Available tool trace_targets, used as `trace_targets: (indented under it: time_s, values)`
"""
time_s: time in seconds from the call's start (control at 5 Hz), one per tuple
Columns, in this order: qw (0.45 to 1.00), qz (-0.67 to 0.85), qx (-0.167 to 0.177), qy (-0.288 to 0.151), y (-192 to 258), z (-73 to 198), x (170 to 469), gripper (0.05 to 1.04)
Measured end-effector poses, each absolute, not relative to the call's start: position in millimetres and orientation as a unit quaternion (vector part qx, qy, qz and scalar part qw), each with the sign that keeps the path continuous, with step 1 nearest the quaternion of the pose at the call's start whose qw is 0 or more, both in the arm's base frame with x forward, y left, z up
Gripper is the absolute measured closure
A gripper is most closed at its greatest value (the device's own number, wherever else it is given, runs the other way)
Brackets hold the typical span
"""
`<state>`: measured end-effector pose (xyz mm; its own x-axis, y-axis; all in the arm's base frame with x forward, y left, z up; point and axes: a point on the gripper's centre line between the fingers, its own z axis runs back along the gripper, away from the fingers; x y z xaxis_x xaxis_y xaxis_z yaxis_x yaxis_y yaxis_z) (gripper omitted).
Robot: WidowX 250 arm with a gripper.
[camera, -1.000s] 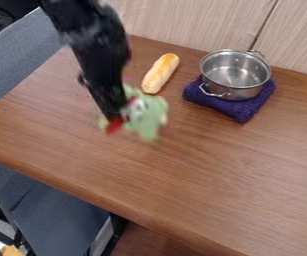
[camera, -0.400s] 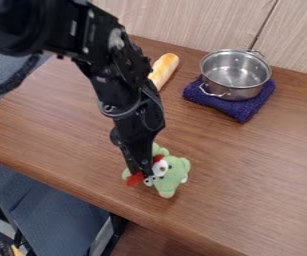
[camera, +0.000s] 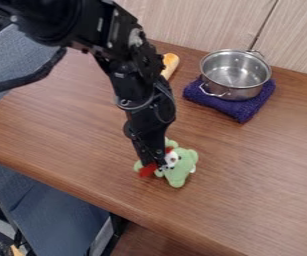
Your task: Move the green toy to the bottom of the table
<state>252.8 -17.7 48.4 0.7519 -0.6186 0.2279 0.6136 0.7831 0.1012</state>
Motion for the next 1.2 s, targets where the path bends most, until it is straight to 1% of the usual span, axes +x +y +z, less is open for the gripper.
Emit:
trace_targets:
  time_s: [0.2, 0.4, 0.6, 0.8, 1.0, 1.2]
  values:
    - [0.931, -0.344, 0.017, -0.122, -22, 50, 254, 0.635]
    - [0.929, -0.349, 0.006, -0.122, -24, 51, 252, 0.316]
    - [0.933, -0.342, -0.003, -0.114, -21, 57, 252, 0.086]
    - [0.936, -0.321, -0.011, -0.147, -15, 84, 261, 0.077]
    - [0.938, -0.297, -0.012, -0.179, 1, 113, 268, 0.083]
    - [0.937, -0.302, -0.012, -0.177, 0, 113, 267, 0.083]
